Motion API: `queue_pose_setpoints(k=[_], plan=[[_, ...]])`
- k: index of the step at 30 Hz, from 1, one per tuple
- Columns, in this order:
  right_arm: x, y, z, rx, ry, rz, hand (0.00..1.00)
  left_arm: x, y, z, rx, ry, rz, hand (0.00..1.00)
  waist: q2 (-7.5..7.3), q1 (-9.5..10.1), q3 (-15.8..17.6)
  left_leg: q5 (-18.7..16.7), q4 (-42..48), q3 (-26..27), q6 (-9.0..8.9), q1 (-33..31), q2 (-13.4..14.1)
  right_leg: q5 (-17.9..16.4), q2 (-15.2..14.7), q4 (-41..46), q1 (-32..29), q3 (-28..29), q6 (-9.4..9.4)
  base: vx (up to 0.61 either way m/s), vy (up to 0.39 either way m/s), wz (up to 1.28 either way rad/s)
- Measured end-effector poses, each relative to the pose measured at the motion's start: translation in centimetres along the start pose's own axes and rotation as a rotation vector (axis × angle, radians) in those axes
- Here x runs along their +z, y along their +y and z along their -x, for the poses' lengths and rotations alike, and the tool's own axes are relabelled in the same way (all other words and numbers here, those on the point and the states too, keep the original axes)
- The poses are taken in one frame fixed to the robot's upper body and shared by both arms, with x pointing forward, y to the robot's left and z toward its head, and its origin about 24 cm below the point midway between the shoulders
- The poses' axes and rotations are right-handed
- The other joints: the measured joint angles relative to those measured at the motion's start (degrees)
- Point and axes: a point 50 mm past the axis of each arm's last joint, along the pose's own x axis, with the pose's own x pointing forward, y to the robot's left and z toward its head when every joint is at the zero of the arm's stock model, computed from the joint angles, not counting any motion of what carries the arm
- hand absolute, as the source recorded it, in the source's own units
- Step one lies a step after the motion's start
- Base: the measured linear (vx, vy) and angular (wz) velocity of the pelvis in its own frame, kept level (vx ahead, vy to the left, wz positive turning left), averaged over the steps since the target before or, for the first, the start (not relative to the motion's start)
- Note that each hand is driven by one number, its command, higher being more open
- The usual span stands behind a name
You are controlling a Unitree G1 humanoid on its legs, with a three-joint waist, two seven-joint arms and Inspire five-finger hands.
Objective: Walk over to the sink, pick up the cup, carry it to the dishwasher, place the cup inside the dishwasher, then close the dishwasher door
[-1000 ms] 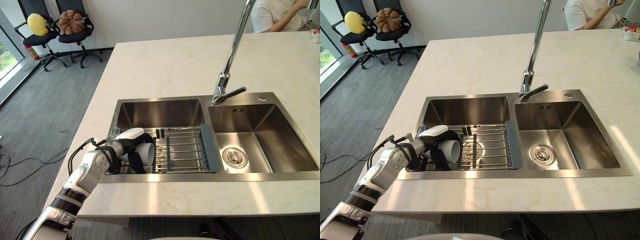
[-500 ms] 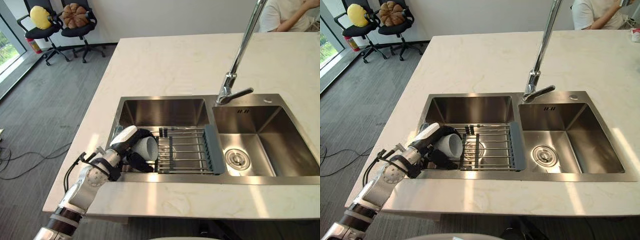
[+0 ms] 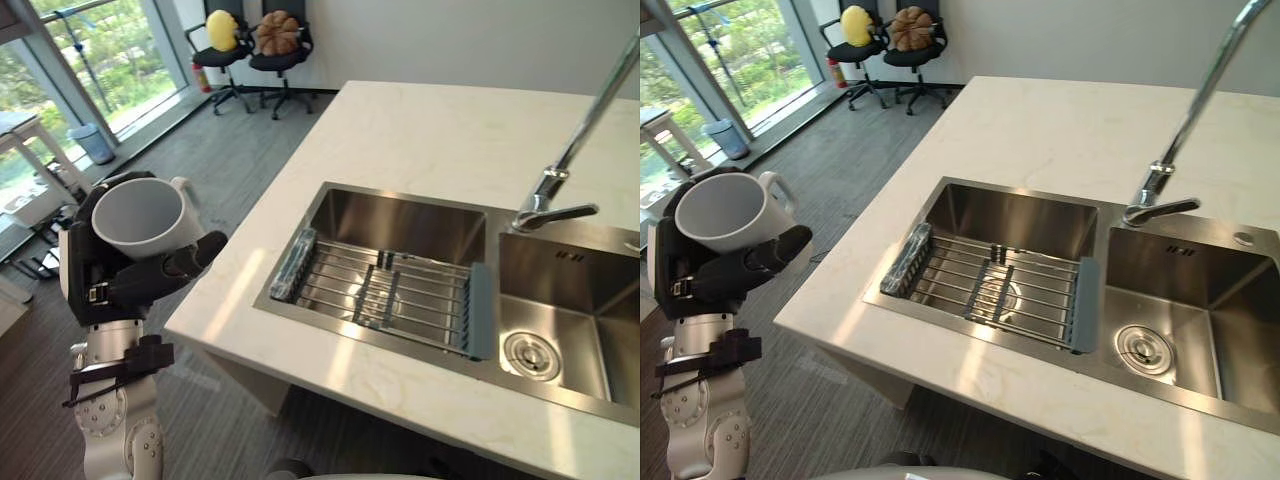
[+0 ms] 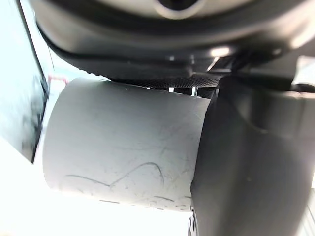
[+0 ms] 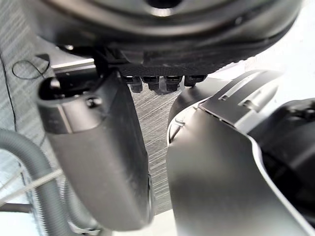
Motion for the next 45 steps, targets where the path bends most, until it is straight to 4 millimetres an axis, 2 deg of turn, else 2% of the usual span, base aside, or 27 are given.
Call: queue_pose_setpoints(k=[1, 3, 4, 6, 8, 9, 12, 14, 15, 16, 18, 20, 22, 23, 24, 25, 26, 27, 29, 31, 33, 34, 35, 36, 38, 41, 45], plan=[[-0.3, -0.2, 0.1, -0.004, 0.001, -0.023, 1.0, 0.1, 0.4, 0.1, 0.023, 0.004, -0.005, 0.0, -0.26, -0.07, -0.1, 0.3, -1.2, 1.0, 1.3, 0.2, 0.0, 0.1, -0.5, 0.0, 0.5, -1.7, 0.04, -0.03, 0.001, 1.38], [-2.0, -1.1, 0.4, -0.031, 0.015, -0.098, 1.0, 0.3, 1.1, 0.1, 0.049, 0.003, -0.009, 0.0, -0.5, -0.92, -0.3, 3.5, -8.0, 12.5, 9.49, 0.9, 1.2, 0.0, -2.8, 0.0, 2.6, -11.2, 0.06, 0.0, 0.014, 2.02], [-2.1, -1.2, 0.5, -0.037, 0.005, -0.121, 1.0, 0.4, 1.1, 0.0, 0.049, 0.0, -0.011, 0.0, -0.37, -1.13, -0.3, 4.0, -9.3, 15.9, 10.76, 1.0, 1.6, 0.0, -3.1, 0.0, 3.1, -13.5, 0.14, -0.02, 0.073, 2.18], [-1.9, -1.9, 0.7, -0.075, -0.026, -0.164, 1.0, 0.5, 1.0, -0.3, 0.031, -0.014, -0.002, 0.0, 1.23, -1.69, 0.5, 4.6, -9.3, 27.6, 16.51, 0.2, 3.5, -0.8, -4.0, 0.6, 5.9, -22.7, 1.1, -0.05, 0.089, 2.09], [-1.2, -2.8, 1.0, -0.11, -0.046, -0.168, 1.0, 0.6, 0.9, -0.3, 0.017, -0.022, 0.014, 0.0, 2.67, -1.03, 1.0, 4.8, -6.1, 30.2, 17.66, -0.6, 5.0, -4.1, -5.5, 5.2, 7.2, -26.0, 2.51, -0.02, 0.049, 1.23], [-0.9, -3.2, 1.2, -0.119, -0.055, -0.173, 1.0, 0.6, 0.9, -0.3, 0.016, -0.028, 0.019, 0.0, 3.0, -0.82, 1.0, 4.8, -5.3, 30.8, 17.68, -0.6, 5.3, -5.5, -6.2, 7.2, 7.5, -26.1, 3.04, 0.04, 0.08, 1.0], [-1.3, -4.0, 1.6, -0.13, -0.103, -0.235, 1.0, 0.9, 0.1, -1.0, -0.016, -0.077, 0.059, 0.0, 2.64, -3.5, -0.1, 3.9, -7.5, 41.7, 16.78, 1.3, 4.4, -9.0, -8.8, 11.0, 9.8, -29.2, 4.67, 0.09, 0.113, 1.46], [-1.7, -4.7, 2.0, -0.155, -0.123, -0.264, 1.0, 0.9, -1.5, -1.6, -0.075, -0.098, 0.102, 0.0, 3.44, -4.26, -0.3, 8.9, -10.1, 44.8, 12.98, 2.7, 3.8, -9.7, -10.2, 14.4, 11.6, -32.8, 5.1, 0.11, 0.115, 1.16], [-2.0, -5.2, 2.2, -0.171, -0.121, -0.273, 1.0, 1.2, -2.4, -1.6, -0.114, -0.11, 0.116, 0.0, 4.03, -4.23, -0.7, 16.1, -12.5, 43.2, 8.58, 3.6, 3.6, -10.3, -10.8, 17.0, 12.5, -33.5, 5.97, 0.1, 0.124, 0.5], [-2.1, -5.3, 2.3, -0.177, -0.122, -0.284, 1.0, 1.3, -2.7, -1.6, -0.128, -0.113, 0.119, 0.0, 3.57, -4.12, -1.0, 16.7, -13.4, 42.7, 5.23, 4.5, 2.7, -10.6, -11.9, 18.3, 12.9, -33.4, 5.96, 0.16, 0.166, 0.54], [-1.7, -5.1, 2.1, -0.186, -0.121, -0.278, 1.0, 2.0, -3.5, -1.9, -0.173, -0.133, 0.11, 0.0, 1.65, -4.08, -0.9, 15.9, -14.0, 40.2, 4.04, 3.8, -0.8, -10.7, -15.5, 20.9, 13.3, -32.9, 5.76, 0.16, 0.139, 0.61], [-1.6, -4.6, 1.8, -0.198, -0.118, -0.272, 1.0, 2.2, -3.4, -2.1, -0.185, -0.13, 0.096, 0.0, 0.16, -3.41, 0.1, 15.1, -14.0, 38.2, 4.97, 2.9, -3.5, -10.6, -17.9, 22.5, 13.6, -32.9, 5.58, 0.13, 0.094, 0.69], [-1.4, -4.2, 1.6, -0.208, -0.116, -0.267, 1.0, 1.9, -3.3, -1.9, -0.182, -0.107, 0.094, 0.0, -1.15, -2.97, 1.0, 14.3, -14.0, 35.5, 5.74, 2.5, -5.5, -9.2, -20.1, 25.7, 14.3, -32.4, 3.52, 0.1, 0.072, 0.87], [-1.3, -4.3, 1.7, -0.21, -0.131, -0.268, 1.0, 1.5, -3.3, -1.7, -0.186, -0.086, 0.099, 0.0, -1.22, -3.22, 1.2, 13.5, -14.0, 32.6, 6.23, 2.3, -6.3, -6.6, -21.2, 29.3, 13.9, -28.8, -0.36, 0.12, 0.079, 1.36], [-1.1, -4.3, 1.8, -0.204, -0.149, -0.269, 1.0, 1.0, -3.6, -1.7, -0.207, -0.066, 0.11, 0.0, -1.17, -4.27, 1.3, 12.5, -14.0, 28.6, 7.08, 2.3, -6.9, -2.0, -21.4, 34.0, 12.4, -20.9, -6.85, 0.12, 0.082, 1.58], [-1.0, -4.2, 1.7, -0.196, -0.158, -0.277, 1.0, 0.7, -3.9, -1.8, -0.223, -0.058, 0.123, 0.0, -0.93, -4.76, 1.2, 12.2, -14.0, 26.1, 7.16, 2.3, -6.7, -1.4, -20.9, 36.5, 11.0, -15.6, -8.51, 0.11, 0.031, 1.93], [-1.0, -3.4, 1.5, -0.165, -0.175, -0.313, 1.0, -0.2, -4.8, -2.3, -0.258, -0.046, 0.161, 0.0, -0.45, -5.84, 1.9, 12.1, -14.3, 20.6, 7.32, 2.1, -6.7, -10.8, -16.0, 39.2, 7.3, -3.6, -4.44, 0.06, -0.034, 2.17], [-0.9, -2.3, 1.1, -0.118, -0.19, -0.322, 1.0, -1.6, -5.8, -2.7, -0.281, -0.003, 0.213, 0.0, -0.71, -6.17, 2.4, 12.0, -14.3, 15.2, 7.37, 1.5, -7.1, -16.7, -9.9, 39.5, 3.2, 5.5, -3.71, 0.05, -0.059, 2.18], [-0.7, -0.3, 0.4, -0.051, -0.195, -0.314, 1.0, -3.3, -7.2, -2.7, -0.326, 0.075, 0.258, 0.0, -1.69, -6.52, 3.1, 12.0, -14.3, 9.3, 7.39, 1.0, -8.4, -21.3, -3.3, 37.6, -2.6, 15.1, -2.48, 0.08, -0.045, 1.83], [-0.1, 1.6, -0.3, 0.004, -0.197, -0.306, 1.0, -5.1, -9.1, -1.7, -0.395, 0.196, 0.298, 0.0, -2.11, -6.41, 3.0, 11.8, -14.4, 5.4, 7.63, 1.5, -9.5, -22.8, 1.2, 33.4, -9.3, 24.3, -0.91, 0.13, -0.045, 1.78], [-0.1, 2.9, -0.6, 0.034, -0.182, -0.29, 1.0, -5.6, -10.2, -1.2, -0.437, 0.237, 0.314, 0.0, -2.89, -6.38, 2.8, 10.6, -13.9, 3.9, 7.28, 2.1, -10.6, -22.4, 2.4, 29.5, -13.3, 29.9, -0.54, 0.13, -0.05, 1.43], [-0.7, 4.0, -0.9, 0.062, -0.152, -0.276, 1.0, -5.3, -10.5, -1.0, -0.461, 0.239, 0.309, 0.0, -6.05, -6.55, 2.4, 8.6, -8.5, 5.1, 8.13, 0.0, -12.4, -21.0, -0.4, 25.8, -15.5, 32.8, -1.02, 0.18, -0.095, 1.44], [-1.0, 5.0, -1.1, 0.093, -0.123, -0.231, 1.0, -5.1, -10.8, -0.8, -0.479, 0.24, 0.304, 0.0, -8.26, -6.28, 3.0, 5.6, -3.1, 6.4, 8.37, -0.5, -13.0, -15.6, -1.7, 27.0, -16.2, 34.8, 1.16, 0.18, -0.109, 0.93], [-1.4, 5.0, -1.1, 0.093, -0.102, -0.212, 1.0, -5.5, -10.9, -0.2, -0.473, 0.272, 0.305, 0.0, -8.28, -6.13, 2.1, 5.0, -3.0, 6.9, 8.08, 0.0, -12.7, -13.9, -1.6, 26.5, -15.4, 35.3, 1.73, 0.23, -0.19, 0.72], [-1.9, 4.0, -1.0, 0.036, -0.056, -0.124, 1.0, -5.9, -11.3, 1.0, -0.47, 0.312, 0.292, 0.0, -7.25, -5.41, -1.1, 2.5, -2.5, 9.4, 7.24, -0.1, -9.7, -13.0, -0.1, 20.3, -11.7, 32.5, 0.95, 0.32, -0.19, 0.32], [-2.4, 4.1, -0.9, 0.037, -0.021, -0.096, 1.0, -5.7, -12.2, 0.8, -0.515, 0.307, 0.278, 0.0, -7.3, -5.66, -1.9, 1.4, -0.5, 11.8, 5.32, -1.1, -6.4, -10.8, 1.5, 15.2, -8.6, 29.8, 0.13, 0.22, -0.114, 0.22], [-2.8, 3.3, -0.7, 0.024, 0.014, -0.089, 1.0, -5.9, -13.0, 1.0, -0.583, 0.335, 0.267, 0.0, -7.71, -5.52, -3.4, 2.4, -5.2, 10.7, 4.31, 3.3, -6.5, -10.7, 2.1, 13.9, -5.7, 28.8, 0.12, 0.21, -0.054, 0.12]])
